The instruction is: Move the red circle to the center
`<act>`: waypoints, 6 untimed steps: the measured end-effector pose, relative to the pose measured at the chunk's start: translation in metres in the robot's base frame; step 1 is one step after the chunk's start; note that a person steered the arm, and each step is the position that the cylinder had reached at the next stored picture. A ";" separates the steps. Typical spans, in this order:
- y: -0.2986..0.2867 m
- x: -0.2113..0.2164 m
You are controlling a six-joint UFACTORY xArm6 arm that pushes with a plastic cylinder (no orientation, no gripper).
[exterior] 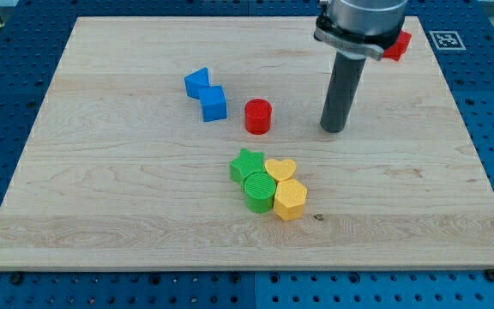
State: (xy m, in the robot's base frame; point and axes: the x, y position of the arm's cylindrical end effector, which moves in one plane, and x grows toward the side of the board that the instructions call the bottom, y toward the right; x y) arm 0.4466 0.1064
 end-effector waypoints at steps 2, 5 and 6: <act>-0.046 0.032; -0.087 0.015; -0.094 0.011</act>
